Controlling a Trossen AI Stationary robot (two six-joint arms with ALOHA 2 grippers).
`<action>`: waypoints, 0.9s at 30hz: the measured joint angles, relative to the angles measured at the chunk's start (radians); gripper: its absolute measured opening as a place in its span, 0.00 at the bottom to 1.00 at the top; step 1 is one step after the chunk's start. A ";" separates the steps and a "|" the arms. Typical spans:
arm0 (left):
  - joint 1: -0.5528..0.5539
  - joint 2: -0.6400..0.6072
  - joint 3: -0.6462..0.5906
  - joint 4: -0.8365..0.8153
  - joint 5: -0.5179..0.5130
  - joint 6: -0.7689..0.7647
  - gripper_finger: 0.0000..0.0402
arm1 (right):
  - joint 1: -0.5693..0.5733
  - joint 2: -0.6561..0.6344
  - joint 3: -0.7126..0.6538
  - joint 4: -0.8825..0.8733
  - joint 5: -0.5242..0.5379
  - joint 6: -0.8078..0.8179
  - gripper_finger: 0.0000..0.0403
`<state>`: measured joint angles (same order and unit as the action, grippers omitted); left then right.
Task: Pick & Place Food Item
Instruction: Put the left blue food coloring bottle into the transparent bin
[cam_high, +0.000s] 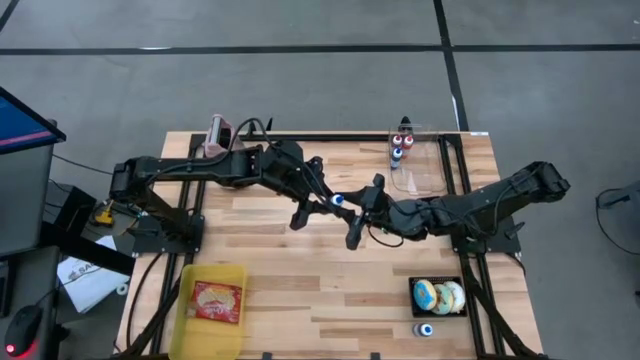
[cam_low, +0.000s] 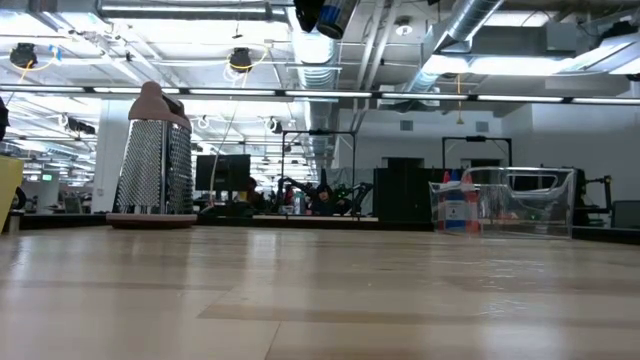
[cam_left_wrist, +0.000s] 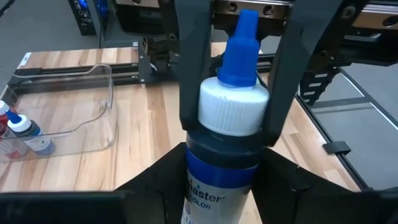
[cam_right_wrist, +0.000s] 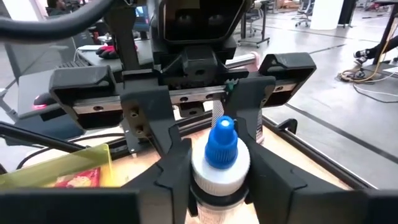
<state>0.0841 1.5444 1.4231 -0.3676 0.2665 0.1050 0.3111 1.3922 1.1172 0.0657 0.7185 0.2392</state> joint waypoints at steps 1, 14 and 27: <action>0.000 0.000 0.000 -0.001 0.001 0.000 0.36 | 0.000 0.000 0.000 0.000 -0.004 -0.001 0.29; 0.009 -0.022 0.000 0.002 -0.052 0.033 0.40 | 0.002 -0.002 0.001 0.014 0.021 0.016 0.26; 0.073 -0.236 0.000 -0.047 -0.226 0.099 0.57 | 0.001 -0.058 0.000 -0.251 0.105 0.189 0.26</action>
<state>0.1567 1.3082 1.4231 -0.4144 0.0405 0.2037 0.3120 1.3341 1.1175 -0.1851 0.8231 0.4279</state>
